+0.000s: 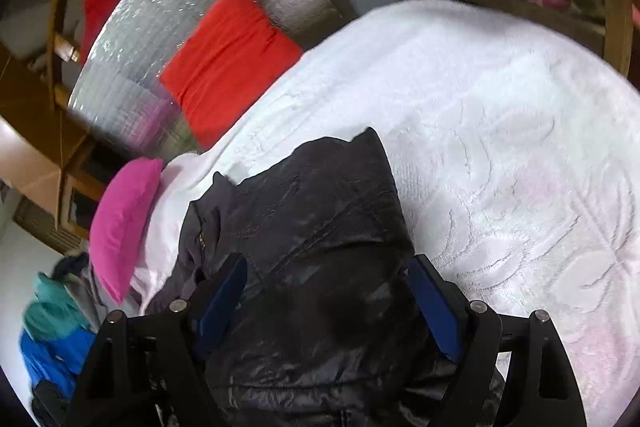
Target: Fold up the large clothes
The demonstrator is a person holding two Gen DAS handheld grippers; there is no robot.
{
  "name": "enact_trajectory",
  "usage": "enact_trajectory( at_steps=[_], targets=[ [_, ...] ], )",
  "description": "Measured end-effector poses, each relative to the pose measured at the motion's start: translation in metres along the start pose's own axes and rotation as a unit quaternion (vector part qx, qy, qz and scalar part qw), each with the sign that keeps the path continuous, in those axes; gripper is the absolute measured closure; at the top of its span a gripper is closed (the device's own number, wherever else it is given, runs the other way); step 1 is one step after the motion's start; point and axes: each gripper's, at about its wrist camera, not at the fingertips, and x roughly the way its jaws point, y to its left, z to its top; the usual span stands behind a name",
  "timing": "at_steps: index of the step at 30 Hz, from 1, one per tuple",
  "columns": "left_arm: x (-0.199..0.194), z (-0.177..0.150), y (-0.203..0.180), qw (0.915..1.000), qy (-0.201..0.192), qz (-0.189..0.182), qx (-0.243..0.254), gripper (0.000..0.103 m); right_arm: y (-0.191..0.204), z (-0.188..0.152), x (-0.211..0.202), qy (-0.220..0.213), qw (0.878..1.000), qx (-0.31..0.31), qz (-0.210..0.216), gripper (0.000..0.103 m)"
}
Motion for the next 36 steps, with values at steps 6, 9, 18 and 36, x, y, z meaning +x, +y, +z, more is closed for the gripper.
enact_trajectory(
  at_steps=[6,9,18,36],
  targets=[
    [0.039,-0.004,-0.065,0.9955,0.066,0.011,0.067,0.0,-0.02,0.0,0.019,0.046,0.998,0.048,0.007,0.018],
    [0.062,-0.014,-0.086,0.9874,0.075,0.072,0.12,0.0,-0.022,-0.002,0.024,0.049,0.998,0.05,0.011,0.025],
    [0.065,-0.011,-0.045,0.9925,0.091,0.056,0.059,0.062,-0.025,-0.005,0.034,0.073,0.997,0.029,-0.027,0.052],
    [-0.08,-0.037,0.277,0.9655,0.05,0.162,-0.197,0.031,0.07,-0.056,-0.009,0.021,0.986,-0.155,0.061,0.041]
  ],
)
